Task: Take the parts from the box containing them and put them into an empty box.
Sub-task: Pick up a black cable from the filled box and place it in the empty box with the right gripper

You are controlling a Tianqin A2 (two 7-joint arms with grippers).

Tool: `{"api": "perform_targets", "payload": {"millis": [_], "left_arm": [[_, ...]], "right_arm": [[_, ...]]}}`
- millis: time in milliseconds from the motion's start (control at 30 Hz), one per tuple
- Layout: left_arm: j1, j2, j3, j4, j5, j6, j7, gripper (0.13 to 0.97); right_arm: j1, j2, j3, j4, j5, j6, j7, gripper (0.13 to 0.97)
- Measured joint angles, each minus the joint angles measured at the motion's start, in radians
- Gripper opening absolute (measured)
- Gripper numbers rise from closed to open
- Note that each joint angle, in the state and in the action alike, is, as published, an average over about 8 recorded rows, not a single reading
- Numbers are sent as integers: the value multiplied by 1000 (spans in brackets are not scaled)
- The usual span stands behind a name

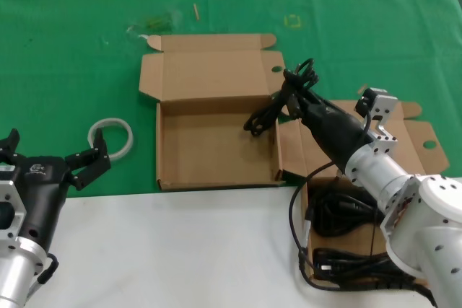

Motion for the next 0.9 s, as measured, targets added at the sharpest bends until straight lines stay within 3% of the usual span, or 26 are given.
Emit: {"api": "perform_targets", "payload": {"millis": [400, 900], "left_arm": [[0, 0, 0, 0, 0, 0, 0, 965], [0, 0, 0, 0, 0, 0, 0, 965]], "right_arm": [[41, 0, -58, -68, 162, -14, -114, 224], [118, 0, -301, -177, 527, -20, -285, 220]]}}
